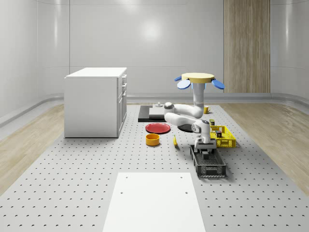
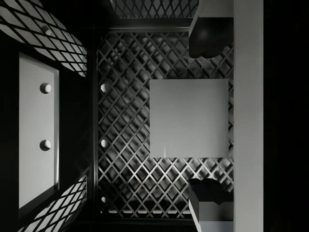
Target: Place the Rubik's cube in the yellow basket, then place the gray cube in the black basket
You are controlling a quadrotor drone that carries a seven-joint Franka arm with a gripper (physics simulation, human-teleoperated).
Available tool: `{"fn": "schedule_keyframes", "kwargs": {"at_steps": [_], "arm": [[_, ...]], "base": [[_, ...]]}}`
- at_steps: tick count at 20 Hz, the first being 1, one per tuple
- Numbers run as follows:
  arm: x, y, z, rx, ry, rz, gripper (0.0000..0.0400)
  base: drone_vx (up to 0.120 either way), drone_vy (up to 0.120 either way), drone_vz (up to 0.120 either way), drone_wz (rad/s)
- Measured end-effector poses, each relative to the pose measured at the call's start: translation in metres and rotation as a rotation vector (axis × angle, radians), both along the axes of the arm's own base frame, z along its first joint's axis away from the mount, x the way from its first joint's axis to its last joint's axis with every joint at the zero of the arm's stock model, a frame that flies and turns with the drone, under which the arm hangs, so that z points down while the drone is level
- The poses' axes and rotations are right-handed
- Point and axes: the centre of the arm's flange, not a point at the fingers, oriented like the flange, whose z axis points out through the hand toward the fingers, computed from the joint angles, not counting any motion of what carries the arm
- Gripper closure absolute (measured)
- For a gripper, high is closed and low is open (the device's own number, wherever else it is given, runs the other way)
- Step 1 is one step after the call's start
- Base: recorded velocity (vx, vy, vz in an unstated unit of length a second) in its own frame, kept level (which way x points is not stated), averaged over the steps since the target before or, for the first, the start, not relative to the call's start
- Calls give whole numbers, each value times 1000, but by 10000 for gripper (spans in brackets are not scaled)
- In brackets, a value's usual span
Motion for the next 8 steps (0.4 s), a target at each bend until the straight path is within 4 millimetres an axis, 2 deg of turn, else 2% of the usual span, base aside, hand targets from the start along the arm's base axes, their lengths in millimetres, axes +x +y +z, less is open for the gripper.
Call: {"fn": "schedule_keyframes", "kwargs": {"at_steps": [8], "arm": [[0, 0, -14, 0, 0, 0, 4]], "base": [[0, 0, 0, 0]]}}
